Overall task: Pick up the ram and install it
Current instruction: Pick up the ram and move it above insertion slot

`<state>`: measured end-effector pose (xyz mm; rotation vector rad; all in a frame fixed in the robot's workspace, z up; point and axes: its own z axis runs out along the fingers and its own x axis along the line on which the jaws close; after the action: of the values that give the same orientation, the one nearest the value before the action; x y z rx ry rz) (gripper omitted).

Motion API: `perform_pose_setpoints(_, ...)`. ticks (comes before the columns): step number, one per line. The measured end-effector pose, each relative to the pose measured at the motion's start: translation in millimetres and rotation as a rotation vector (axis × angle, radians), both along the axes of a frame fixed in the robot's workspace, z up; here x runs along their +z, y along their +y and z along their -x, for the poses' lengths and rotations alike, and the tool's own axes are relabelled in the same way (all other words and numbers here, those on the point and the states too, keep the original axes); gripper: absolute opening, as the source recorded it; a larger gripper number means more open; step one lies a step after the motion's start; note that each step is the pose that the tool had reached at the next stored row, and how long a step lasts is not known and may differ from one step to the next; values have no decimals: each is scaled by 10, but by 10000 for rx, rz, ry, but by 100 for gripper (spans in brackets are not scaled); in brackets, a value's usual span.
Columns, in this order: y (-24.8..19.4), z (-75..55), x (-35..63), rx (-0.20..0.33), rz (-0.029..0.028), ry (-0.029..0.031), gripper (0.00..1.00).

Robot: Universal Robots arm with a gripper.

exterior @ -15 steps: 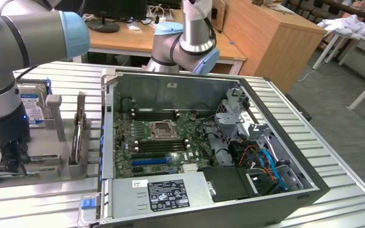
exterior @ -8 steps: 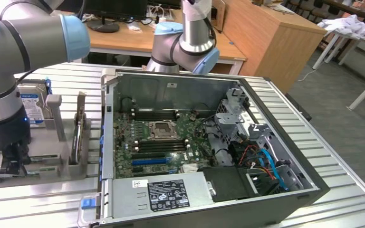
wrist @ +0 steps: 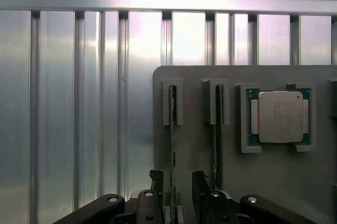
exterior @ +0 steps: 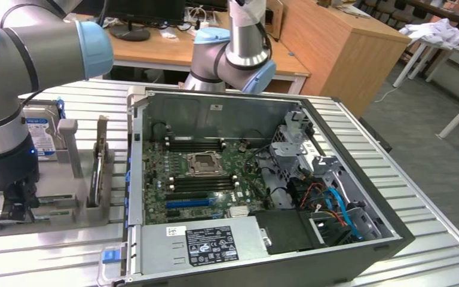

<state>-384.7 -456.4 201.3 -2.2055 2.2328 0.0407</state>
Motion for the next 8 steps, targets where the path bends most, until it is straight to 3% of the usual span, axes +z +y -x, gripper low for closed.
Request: perform_pose_setpoints(8, -1, -90, -1, 0, -1, -1, 36)
